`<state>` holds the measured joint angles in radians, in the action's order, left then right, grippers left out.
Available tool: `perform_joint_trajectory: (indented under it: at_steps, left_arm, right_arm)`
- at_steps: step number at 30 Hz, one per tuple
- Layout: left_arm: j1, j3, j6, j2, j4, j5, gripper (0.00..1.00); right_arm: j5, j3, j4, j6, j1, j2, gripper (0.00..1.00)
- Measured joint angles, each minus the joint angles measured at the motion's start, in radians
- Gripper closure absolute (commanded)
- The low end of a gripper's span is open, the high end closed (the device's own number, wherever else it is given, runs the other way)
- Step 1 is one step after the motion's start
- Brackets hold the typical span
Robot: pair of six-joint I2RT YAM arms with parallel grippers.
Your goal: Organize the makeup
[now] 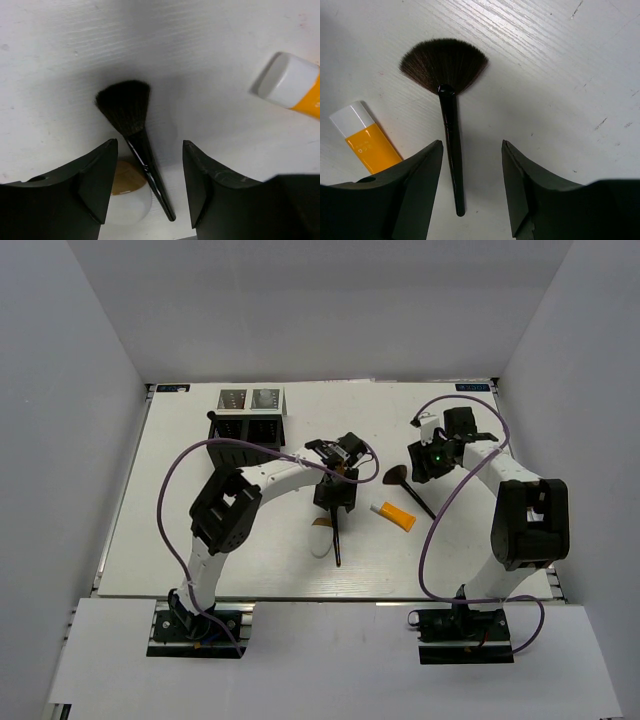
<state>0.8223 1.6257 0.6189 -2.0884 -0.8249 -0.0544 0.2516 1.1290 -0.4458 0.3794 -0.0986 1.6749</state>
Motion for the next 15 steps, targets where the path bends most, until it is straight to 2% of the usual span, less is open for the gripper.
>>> perform_joint_trajectory:
  at_steps: [4, 12, 15]
  left_arm:
    - [0.002, 0.012, 0.001, -0.014, -0.029, -0.033, 0.38]
    - [0.008, 0.012, 0.014, -0.044, -0.035, -0.043, 0.58]
    - [0.008, 0.012, 0.018, -0.052, -0.031, -0.043, 0.62]
  right_arm:
    - [0.013, -0.005, 0.001, -0.005, 0.008, 0.000, 0.43]
    - [0.032, -0.017, 0.000, -0.007, 0.014, -0.005, 0.43]
    - [0.042, -0.021, 0.000, -0.010, 0.014, -0.014, 0.43]
